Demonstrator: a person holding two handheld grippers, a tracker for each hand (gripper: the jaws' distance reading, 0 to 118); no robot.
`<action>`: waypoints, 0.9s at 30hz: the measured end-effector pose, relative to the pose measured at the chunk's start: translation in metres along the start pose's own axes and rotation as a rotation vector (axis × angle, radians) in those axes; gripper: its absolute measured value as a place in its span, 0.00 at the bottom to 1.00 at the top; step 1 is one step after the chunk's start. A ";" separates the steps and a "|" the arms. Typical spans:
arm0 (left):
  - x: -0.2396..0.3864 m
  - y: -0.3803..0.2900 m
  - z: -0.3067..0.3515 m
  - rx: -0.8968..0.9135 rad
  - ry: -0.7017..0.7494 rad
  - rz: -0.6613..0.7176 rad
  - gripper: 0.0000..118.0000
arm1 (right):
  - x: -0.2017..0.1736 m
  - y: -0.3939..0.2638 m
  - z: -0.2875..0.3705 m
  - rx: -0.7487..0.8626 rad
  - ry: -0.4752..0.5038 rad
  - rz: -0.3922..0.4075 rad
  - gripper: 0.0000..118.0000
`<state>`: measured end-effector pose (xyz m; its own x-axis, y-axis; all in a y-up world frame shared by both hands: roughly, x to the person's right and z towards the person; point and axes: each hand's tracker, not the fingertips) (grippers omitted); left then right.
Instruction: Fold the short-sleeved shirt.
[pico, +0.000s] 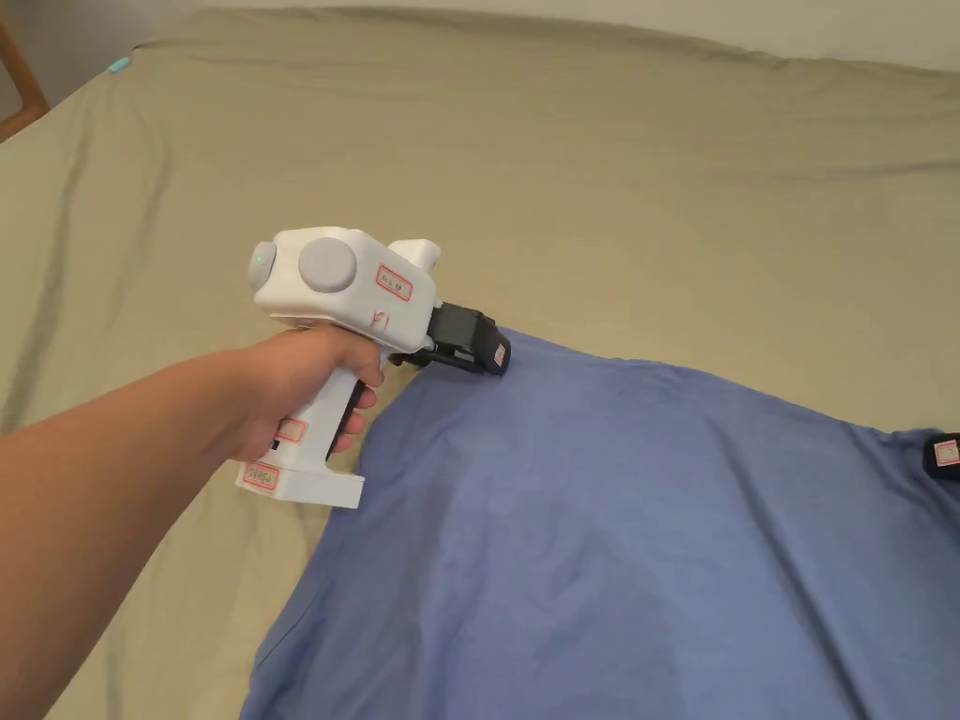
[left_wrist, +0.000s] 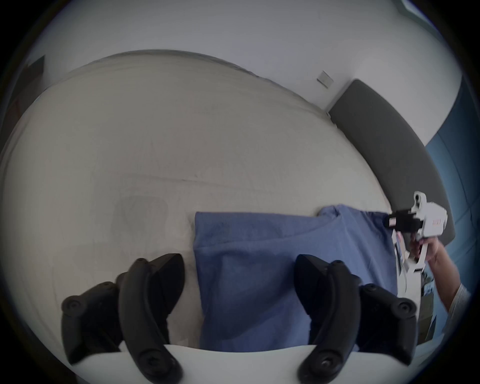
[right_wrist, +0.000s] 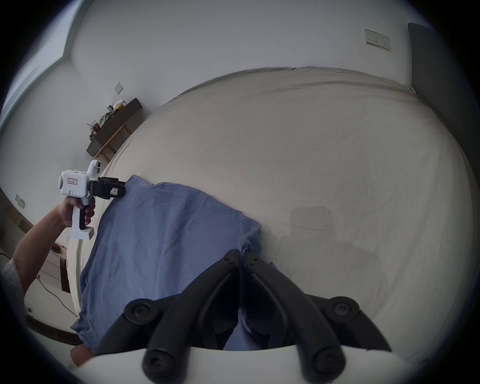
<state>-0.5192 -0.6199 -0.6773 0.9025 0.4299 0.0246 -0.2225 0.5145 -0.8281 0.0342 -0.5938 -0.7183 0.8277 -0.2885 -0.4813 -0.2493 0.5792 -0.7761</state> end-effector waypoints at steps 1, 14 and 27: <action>-0.001 0.001 0.002 0.020 -0.009 0.016 0.59 | 0.000 0.001 0.000 0.003 -0.004 0.000 0.01; 0.007 -0.009 0.037 0.119 -0.085 0.029 0.00 | -0.009 0.002 0.026 0.064 0.025 -0.013 0.01; 0.055 -0.065 0.179 0.294 -0.159 0.041 0.00 | -0.056 -0.021 0.137 0.187 0.091 -0.005 0.01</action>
<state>-0.5209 -0.4968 -0.5225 0.8268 0.5534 0.1007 -0.3754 0.6762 -0.6339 0.0622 -0.4851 -0.6193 0.7780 -0.3542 -0.5189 -0.1409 0.7065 -0.6936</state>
